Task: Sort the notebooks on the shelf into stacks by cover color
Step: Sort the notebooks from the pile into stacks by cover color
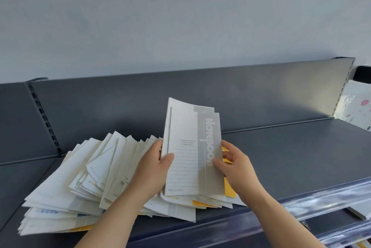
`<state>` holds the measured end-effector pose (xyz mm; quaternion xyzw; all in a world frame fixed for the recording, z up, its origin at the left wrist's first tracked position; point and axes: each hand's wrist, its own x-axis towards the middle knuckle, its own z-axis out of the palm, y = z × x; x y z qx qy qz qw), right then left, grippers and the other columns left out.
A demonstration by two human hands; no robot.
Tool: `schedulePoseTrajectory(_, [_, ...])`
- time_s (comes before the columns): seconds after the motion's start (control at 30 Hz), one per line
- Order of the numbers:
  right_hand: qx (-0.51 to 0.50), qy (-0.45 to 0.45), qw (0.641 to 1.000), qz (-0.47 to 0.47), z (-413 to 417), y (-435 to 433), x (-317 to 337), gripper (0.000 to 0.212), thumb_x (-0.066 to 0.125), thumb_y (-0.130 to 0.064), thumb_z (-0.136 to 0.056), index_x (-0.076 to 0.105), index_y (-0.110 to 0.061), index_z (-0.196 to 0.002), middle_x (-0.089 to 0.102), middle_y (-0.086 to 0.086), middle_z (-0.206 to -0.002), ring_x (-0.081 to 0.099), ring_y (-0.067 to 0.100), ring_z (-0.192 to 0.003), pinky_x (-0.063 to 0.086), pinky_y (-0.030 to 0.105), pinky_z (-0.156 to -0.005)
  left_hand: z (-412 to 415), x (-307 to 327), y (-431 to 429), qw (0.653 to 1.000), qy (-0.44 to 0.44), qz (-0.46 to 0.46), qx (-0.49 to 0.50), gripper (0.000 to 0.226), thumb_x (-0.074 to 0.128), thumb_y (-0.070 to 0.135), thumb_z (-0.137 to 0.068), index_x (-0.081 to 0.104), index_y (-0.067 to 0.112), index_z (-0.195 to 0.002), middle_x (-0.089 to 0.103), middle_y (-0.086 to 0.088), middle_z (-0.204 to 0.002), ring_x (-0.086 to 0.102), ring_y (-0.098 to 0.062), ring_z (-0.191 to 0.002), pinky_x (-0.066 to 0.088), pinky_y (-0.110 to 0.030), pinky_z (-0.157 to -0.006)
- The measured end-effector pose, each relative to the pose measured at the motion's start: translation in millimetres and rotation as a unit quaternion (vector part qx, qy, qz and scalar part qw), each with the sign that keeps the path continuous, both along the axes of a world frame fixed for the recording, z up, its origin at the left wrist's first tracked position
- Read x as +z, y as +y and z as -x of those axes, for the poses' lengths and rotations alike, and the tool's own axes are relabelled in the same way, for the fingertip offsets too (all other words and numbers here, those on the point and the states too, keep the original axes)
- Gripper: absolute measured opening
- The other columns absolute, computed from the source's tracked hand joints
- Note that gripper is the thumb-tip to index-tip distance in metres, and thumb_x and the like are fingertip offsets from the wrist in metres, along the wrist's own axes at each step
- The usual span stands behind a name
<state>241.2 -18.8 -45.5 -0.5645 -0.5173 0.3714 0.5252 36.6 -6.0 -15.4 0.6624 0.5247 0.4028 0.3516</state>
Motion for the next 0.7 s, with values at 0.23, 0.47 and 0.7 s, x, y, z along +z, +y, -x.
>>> schedulePoseTrajectory(0.23, [0.003, 0.04, 0.999, -0.018, 37, 3, 18, 0.031, 0.062, -0.011, -0.088, 0.061, -0.03, -0.113, 0.07, -0.007, -0.097, 0.068, 0.01, -0.082, 0.05, 0.021, -0.059, 33, 4, -21, 0.992, -0.044, -0.069, 0.093, 0.016, 0.052, 0.029, -0.096, 0.054, 0.028, -0.112, 0.066, 0.018, -0.103, 0.063, 0.003, -0.092, 0.051, -0.016, -0.071])
schedulePoseTrajectory(0.47, [0.031, -0.027, 0.999, -0.016, 100, 4, 26, 0.027, 0.063, -0.018, -0.088, 0.061, -0.028, -0.112, 0.069, -0.009, -0.098, 0.067, 0.015, -0.085, 0.056, 0.036, -0.067, 90, 7, -42, 0.986, -0.034, -0.098, 0.134, 0.038, 0.055, 0.022, -0.095, 0.045, 0.036, -0.129, 0.061, 0.028, -0.111, 0.056, 0.01, -0.101, 0.044, -0.008, -0.075])
schedulePoseTrajectory(0.7, [0.081, -0.09, 0.99, -0.067, 194, -12, 41, 0.024, 0.059, -0.018, -0.089, 0.055, -0.037, -0.103, 0.066, -0.018, -0.092, 0.064, 0.002, -0.079, 0.052, 0.026, -0.064, 180, 15, -73, 0.973, -0.023, -0.123, 0.193, 0.034, 0.055, 0.022, -0.094, 0.052, 0.039, -0.124, 0.063, 0.028, -0.108, 0.057, 0.013, -0.097, 0.047, -0.005, -0.068])
